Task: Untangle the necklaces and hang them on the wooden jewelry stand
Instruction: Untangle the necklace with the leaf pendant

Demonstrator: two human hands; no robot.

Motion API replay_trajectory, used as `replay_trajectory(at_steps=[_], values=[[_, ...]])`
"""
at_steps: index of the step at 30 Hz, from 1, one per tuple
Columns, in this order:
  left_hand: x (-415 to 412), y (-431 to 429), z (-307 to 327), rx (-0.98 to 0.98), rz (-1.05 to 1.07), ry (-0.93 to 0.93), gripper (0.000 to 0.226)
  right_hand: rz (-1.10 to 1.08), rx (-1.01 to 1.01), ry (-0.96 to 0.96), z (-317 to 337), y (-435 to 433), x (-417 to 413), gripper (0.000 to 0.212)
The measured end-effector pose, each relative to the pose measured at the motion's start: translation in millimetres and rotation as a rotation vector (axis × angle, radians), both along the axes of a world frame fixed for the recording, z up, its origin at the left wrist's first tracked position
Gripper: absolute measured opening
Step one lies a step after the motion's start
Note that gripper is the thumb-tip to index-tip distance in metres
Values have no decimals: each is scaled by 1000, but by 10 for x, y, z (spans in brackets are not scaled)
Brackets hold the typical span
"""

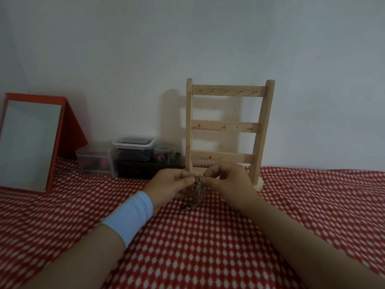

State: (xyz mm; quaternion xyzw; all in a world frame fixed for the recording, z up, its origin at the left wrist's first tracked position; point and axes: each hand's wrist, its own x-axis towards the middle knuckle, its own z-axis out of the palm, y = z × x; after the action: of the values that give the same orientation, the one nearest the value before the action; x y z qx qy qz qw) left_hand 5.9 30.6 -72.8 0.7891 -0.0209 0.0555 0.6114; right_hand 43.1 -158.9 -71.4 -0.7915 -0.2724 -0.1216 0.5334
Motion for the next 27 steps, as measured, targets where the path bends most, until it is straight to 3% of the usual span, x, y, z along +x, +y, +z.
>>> replay_trajectory(at_steps=[7, 11, 16, 19, 24, 27], values=[[29, -1, 7, -40, -10, 27, 23, 25, -198, -10, 60, -29, -62, 8], [39, 63, 25, -48, -134, 181, 36, 48, -360, -154, 72, -40, -81, 13], [19, 65, 80, -97, -169, 248, 36, 60, -380, -310, 102, -34, -118, 18], [23, 57, 51, -150, -158, 242, 35, 54, -360, -250, 94, -20, -101, 17], [14, 52, 43, 65, -112, 147, 49, 56, -212, -83, 65, -6, -79, 12], [-4, 12, 63, 123, -56, 54, 38, 92, -87, 46, 111, -14, -107, 20]])
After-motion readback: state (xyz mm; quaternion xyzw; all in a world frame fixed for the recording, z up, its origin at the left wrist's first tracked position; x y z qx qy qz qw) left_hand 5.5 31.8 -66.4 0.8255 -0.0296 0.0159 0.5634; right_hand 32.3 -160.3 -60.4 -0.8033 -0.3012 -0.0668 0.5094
